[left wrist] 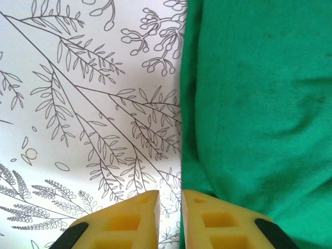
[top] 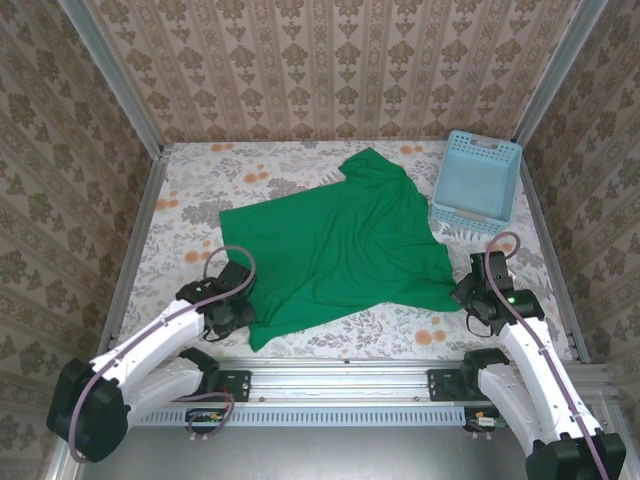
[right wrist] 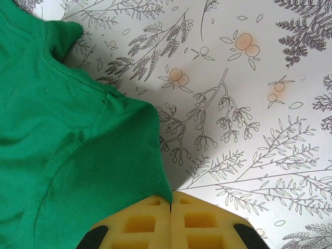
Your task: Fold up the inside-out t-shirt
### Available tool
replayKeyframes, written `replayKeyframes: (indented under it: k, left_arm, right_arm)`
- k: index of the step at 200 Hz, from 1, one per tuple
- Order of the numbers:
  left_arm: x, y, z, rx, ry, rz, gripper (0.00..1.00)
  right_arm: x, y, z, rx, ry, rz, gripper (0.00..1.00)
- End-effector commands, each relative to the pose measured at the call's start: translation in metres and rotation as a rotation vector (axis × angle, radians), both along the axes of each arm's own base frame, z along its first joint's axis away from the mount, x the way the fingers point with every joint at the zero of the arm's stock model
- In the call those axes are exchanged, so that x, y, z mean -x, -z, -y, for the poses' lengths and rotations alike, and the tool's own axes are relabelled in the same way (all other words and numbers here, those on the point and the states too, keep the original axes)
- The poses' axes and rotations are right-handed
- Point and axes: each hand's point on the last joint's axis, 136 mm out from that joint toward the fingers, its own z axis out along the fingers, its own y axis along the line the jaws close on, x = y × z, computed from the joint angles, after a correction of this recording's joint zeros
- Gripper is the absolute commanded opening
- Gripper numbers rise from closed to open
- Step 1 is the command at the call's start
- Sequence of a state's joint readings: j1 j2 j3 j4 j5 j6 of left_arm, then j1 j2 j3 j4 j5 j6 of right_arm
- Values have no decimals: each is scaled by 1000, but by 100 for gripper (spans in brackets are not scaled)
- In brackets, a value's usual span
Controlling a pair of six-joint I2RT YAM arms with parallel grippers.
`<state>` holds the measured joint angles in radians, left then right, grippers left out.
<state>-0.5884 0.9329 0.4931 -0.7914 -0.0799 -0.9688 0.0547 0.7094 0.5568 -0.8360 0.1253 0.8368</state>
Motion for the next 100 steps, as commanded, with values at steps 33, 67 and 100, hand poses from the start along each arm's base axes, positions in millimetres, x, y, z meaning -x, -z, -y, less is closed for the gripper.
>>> replayKeyframes:
  k: [33, 67, 100]
  left_arm:
    - [27, -19, 19, 18, 77, 1, 39]
    - [38, -9, 26, -63, 151, -46, 58]
    - [19, -7, 29, -112, 174, -22, 64]
  right_arm:
    - [-7, -12, 3, 20, -5, 28, 0]
    - [-9, -13, 3, 18, -6, 35, 0]
    - [-10, -11, 0, 4, -13, 39, 0]
